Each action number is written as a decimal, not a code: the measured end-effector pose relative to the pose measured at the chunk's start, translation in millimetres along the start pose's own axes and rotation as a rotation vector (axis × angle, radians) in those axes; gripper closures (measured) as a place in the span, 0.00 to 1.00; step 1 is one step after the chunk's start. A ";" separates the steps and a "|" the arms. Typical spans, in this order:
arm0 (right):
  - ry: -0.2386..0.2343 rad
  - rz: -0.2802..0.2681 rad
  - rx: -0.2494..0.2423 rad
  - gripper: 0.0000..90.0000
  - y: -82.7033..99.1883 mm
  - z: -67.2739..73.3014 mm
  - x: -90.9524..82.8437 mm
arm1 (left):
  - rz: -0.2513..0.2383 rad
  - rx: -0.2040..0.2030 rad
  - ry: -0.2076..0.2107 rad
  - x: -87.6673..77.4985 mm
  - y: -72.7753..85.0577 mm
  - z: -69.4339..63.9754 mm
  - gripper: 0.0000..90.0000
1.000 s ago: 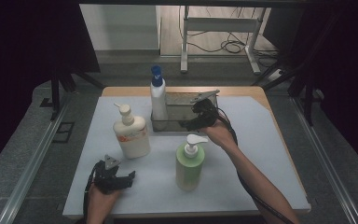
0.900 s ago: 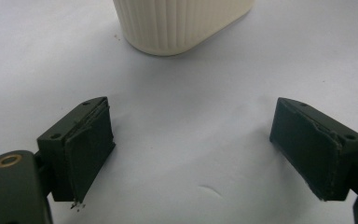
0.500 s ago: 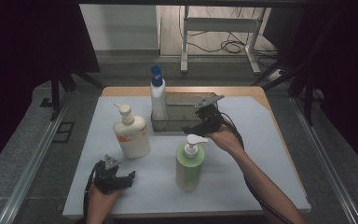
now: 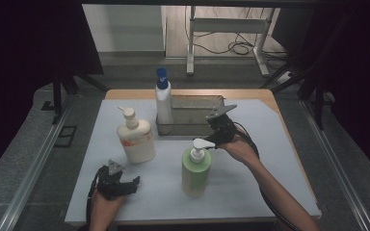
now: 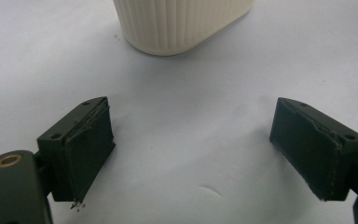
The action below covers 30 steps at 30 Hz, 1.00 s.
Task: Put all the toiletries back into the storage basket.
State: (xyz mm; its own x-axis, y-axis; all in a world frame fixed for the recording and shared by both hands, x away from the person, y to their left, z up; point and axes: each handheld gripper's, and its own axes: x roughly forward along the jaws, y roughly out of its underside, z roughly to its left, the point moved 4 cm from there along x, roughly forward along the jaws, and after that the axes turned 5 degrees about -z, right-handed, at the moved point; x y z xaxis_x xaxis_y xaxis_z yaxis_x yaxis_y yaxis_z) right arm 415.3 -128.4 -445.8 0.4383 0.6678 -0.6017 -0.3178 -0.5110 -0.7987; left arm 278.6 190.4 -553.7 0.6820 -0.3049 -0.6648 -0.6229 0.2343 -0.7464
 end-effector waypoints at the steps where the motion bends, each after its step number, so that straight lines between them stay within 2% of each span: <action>1: 0.000 0.002 0.001 0.04 1.6 0.1 -0.8 | 0.000 0.000 0.000 0.0 0.0 0.0 0.14; 16: -0.010 0.015 -0.003 0.04 24.7 3.9 -18.8 | 0.000 0.001 0.000 0.0 0.0 0.0 0.14; 25: -0.017 0.028 -0.010 0.04 39.8 13.7 -34.0 | 0.000 0.001 0.000 0.0 0.0 0.0 0.14; 30: -0.040 0.021 -0.010 0.03 47.8 21.7 -42.9 | 0.000 0.001 -0.001 -0.1 0.0 0.0 0.14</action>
State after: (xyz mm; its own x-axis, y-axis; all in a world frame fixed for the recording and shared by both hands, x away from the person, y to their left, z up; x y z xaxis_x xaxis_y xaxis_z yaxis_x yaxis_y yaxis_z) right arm 363.0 -169.8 -458.4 0.3978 0.6780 -0.6182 -0.3175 -0.5304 -0.7860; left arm 278.5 190.5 -553.7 0.6823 -0.3043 -0.6647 -0.6225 0.2349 -0.7466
